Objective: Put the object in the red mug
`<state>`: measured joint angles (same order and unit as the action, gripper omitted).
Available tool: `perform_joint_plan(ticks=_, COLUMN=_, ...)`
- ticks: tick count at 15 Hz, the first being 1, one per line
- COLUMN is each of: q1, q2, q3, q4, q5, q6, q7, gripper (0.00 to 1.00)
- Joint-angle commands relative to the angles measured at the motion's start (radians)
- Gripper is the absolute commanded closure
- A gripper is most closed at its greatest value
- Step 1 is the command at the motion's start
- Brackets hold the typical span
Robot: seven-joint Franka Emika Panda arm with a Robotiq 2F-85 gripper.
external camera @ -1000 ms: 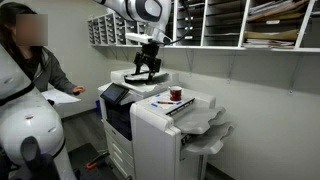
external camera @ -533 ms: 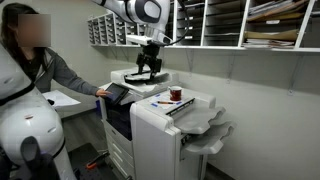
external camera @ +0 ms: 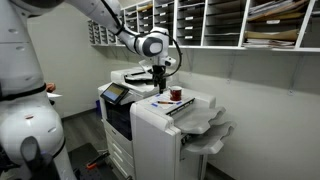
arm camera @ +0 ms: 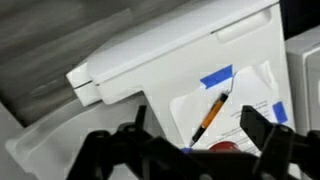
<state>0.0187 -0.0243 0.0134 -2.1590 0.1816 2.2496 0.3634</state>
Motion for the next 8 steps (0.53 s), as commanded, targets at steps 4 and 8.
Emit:
perform_joint_plan(ticks=4, q1=0.043, q2=0.247, q3=-0.021, q4=0.165, q5=-0.039, q6=0.187, q7=0.393, gripper=0.0)
perform_joint_plan(ticks=8, q1=0.103, q2=0.327, q3=-0.07, q4=0.235, q5=-0.103, q6=0.198, q7=0.673, gripper=0.0)
